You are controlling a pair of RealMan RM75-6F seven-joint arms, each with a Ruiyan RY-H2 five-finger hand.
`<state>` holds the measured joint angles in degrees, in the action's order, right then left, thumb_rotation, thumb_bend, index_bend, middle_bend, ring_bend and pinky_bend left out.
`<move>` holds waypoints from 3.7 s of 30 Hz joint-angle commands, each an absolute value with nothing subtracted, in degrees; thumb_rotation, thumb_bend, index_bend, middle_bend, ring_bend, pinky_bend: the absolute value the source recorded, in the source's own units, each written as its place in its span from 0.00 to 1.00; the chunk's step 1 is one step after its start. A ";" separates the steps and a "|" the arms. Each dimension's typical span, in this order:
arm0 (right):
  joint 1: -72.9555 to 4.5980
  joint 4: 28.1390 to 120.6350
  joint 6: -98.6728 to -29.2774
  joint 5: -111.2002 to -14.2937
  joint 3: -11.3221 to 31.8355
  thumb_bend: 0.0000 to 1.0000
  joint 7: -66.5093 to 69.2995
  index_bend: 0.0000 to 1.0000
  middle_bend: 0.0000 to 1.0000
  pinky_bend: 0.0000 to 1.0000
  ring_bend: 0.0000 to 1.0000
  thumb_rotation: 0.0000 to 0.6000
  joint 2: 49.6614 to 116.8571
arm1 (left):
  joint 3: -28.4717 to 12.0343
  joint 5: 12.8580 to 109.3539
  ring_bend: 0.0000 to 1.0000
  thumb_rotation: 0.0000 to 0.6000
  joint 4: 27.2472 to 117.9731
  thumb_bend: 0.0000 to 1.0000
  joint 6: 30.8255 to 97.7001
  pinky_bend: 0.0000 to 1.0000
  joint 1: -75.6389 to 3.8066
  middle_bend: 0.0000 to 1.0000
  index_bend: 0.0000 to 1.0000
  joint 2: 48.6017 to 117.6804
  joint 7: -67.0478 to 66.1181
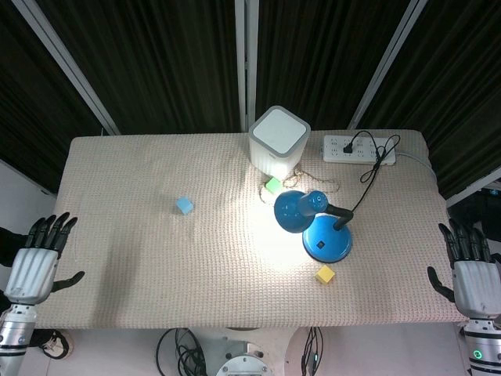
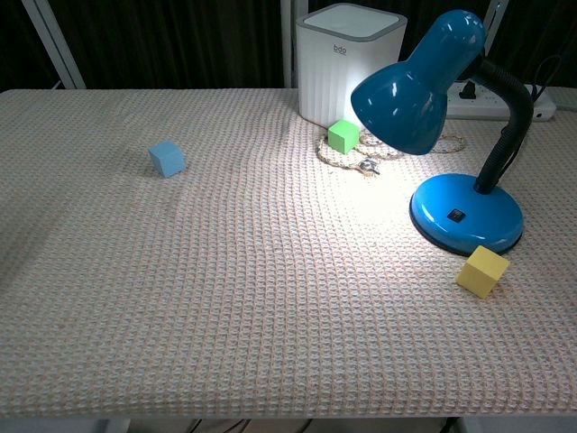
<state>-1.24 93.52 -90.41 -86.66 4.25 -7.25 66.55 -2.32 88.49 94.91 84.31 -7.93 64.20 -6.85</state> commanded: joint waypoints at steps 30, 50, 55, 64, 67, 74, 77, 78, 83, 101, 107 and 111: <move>-3.35 95.88 -85.02 -89.55 1.78 0.50 -18.33 0.00 0.42 0.58 0.55 1.00 65.13 | -1.60 88.83 0.00 1.00 95.41 0.06 83.64 0.03 -8.22 0.01 0.04 63.63 -6.48; -17.72 104.88 -58.03 -70.50 2.57 0.59 -38.90 0.00 0.85 0.85 0.85 1.00 67.03 | -1.23 87.59 0.00 1.00 95.00 0.06 83.06 0.03 -7.78 0.01 0.04 63.98 -6.47; -20.58 105.54 -55.81 -66.57 2.90 0.59 -41.12 0.00 0.85 0.85 0.85 1.00 67.73 | -1.38 87.19 0.00 1.00 94.65 0.06 82.72 0.03 -7.90 0.01 0.04 64.05 -6.22; -25.17 106.90 -54.31 -61.11 2.20 0.59 -45.41 0.00 0.83 0.85 0.85 1.00 69.82 | -1.43 86.99 0.00 1.00 94.81 0.06 82.67 0.03 -7.91 0.01 0.04 63.95 -6.47; -26.17 106.81 -54.42 -59.94 1.79 0.59 -45.95 0.00 0.83 0.85 0.85 1.00 70.53 | -1.41 86.46 0.00 1.00 94.80 0.06 82.38 0.03 -7.84 0.01 0.04 63.85 -6.41; -28.71 106.58 -53.97 -57.44 1.15 0.58 -46.08 0.00 0.83 0.85 0.85 1.00 71.25 | -1.43 86.32 0.00 1.00 94.72 0.06 82.18 0.03 -7.88 0.01 0.04 63.60 -6.01; -29.63 106.46 -53.70 -56.77 0.76 0.58 -45.91 0.00 0.83 0.85 0.85 1.00 71.39 | -1.48 86.24 0.00 1.00 94.74 0.06 82.20 0.03 -7.87 0.01 0.04 63.57 -5.94; -29.92 106.42 -53.52 -56.47 0.64 0.58 -45.81 0.00 0.83 0.85 0.85 1.00 71.40 | -1.50 86.20 0.00 1.00 94.74 0.06 82.18 0.03 -7.88 0.01 0.04 63.59 -5.91; -31.53 106.31 -52.00 -54.74 0.23 0.58 -44.15 0.00 0.83 0.85 0.85 1.00 71.15 | -1.52 86.07 0.00 1.00 94.64 0.06 81.99 0.03 -7.94 0.01 0.04 63.63 -5.90; -35.21 104.79 -50.14 -52.79 -1.45 0.58 -38.91 0.00 0.81 0.85 0.84 1.00 71.15 | -1.81 85.20 0.00 1.00 94.79 0.06 81.28 0.03 -8.35 0.01 0.04 63.83 -8.06; -35.98 104.69 -50.01 -52.45 -2.37 0.58 -38.17 0.00 0.81 0.85 0.84 1.00 70.85 | -1.75 85.32 0.00 1.00 95.21 0.06 81.48 0.03 -8.29 0.01 0.04 63.80 -8.37; -36.75 104.71 -49.58 -51.15 -3.17 0.58 -38.49 0.00 0.81 0.85 0.84 1.00 70.54 | -1.69 85.26 0.00 1.00 95.26 0.06 81.41 0.03 -8.26 0.01 0.04 63.82 -8.31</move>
<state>-36.49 104.70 -49.75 -51.54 -2.92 -38.36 70.66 -1.69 85.27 95.27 81.42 -8.26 63.82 -8.31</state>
